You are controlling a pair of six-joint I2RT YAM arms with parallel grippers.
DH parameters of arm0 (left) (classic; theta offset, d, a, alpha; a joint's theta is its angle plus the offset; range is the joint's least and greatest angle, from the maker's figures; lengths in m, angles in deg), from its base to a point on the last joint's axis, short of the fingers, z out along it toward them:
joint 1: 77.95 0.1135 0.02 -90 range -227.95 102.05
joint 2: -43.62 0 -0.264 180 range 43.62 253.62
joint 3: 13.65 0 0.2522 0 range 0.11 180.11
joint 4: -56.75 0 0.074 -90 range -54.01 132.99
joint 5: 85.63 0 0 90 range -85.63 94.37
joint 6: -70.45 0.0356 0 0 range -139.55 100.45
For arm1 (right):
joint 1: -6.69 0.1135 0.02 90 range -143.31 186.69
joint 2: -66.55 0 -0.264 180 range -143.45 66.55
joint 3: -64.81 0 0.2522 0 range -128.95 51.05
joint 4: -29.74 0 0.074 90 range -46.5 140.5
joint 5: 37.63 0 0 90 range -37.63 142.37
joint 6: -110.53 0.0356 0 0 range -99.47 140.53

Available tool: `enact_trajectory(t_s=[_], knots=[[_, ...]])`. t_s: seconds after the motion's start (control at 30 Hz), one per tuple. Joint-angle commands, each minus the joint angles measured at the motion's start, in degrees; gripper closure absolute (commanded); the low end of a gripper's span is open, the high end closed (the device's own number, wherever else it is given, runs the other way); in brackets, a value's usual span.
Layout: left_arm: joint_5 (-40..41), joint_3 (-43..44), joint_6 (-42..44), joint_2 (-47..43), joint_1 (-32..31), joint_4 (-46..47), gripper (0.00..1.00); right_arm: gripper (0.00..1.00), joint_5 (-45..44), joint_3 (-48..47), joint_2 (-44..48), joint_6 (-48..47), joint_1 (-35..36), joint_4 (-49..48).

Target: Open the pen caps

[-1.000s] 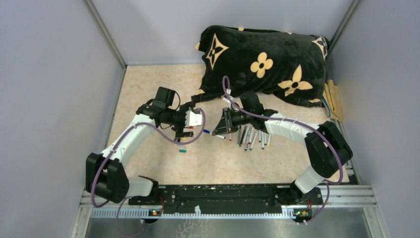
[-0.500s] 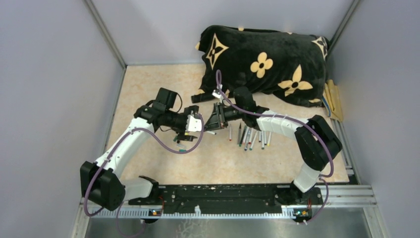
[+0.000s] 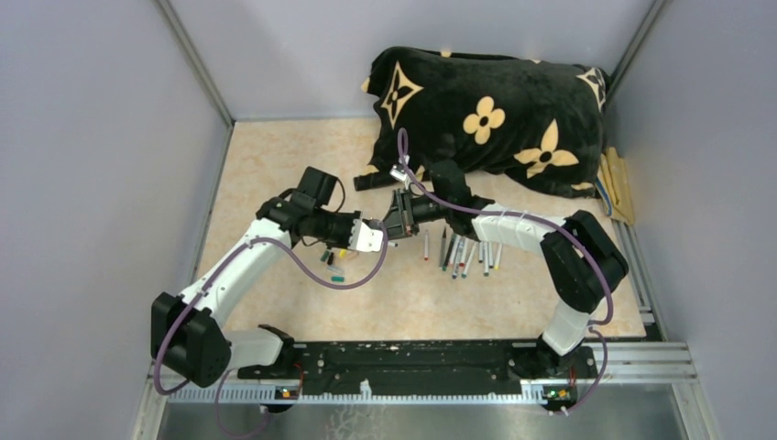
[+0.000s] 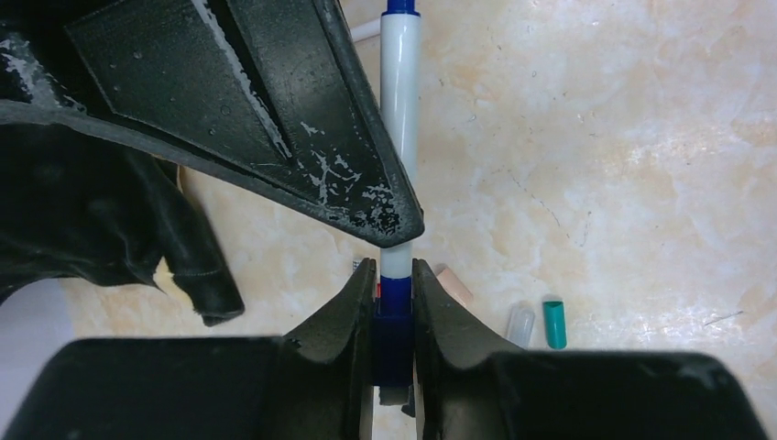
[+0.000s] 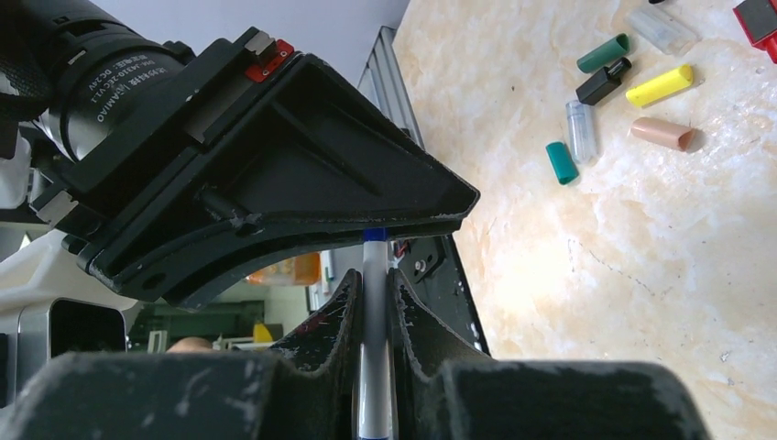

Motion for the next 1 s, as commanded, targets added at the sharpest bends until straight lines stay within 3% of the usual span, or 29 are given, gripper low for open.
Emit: enact_trajectory(t_s=[0.0,0.07,0.17,0.27,0.33,0.4,0.63,0.97], knots=[[1.6,-0.6,1.1,-1.6,-0.3,2.7,0.88,0.92,1.4,0.5,0.7,-0.6,0.8,-2.5],[1.3,0.1,1.1,-1.4,-0.4,2.4,0.9,0.82,0.9,0.2,0.3,-0.9,1.8,-2.3],[1.2,0.6,1.1,-0.9,-0.6,2.1,0.91,0.8,0.6,-0.7,-1.0,-0.8,3.2,-2.6],[1.6,0.6,1.4,-0.9,-0.7,1.7,0.93,0.89,0.1,-0.7,-0.9,0.1,3.2,-3.3],[2.3,0.3,2.1,-1.1,-0.6,1.5,0.94,1.0,-0.5,-0.4,-0.2,-0.4,3.0,-2.4],[3.7,-0.3,2.9,-1.1,-0.7,1.7,1.0,1.0,-1.4,0.4,1.0,-1.1,2.4,-1.3],[13.8,-3.4,3.8,-0.4,-0.5,6.3,1.0,1.0,-4.7,4.3,7.5,-8.7,0.8,9.8],[17.6,-2.0,5.5,4.4,2.3,8.8,1.0,1.0,-9.3,11.5,17.5,-16.2,-1.2,22.0]])
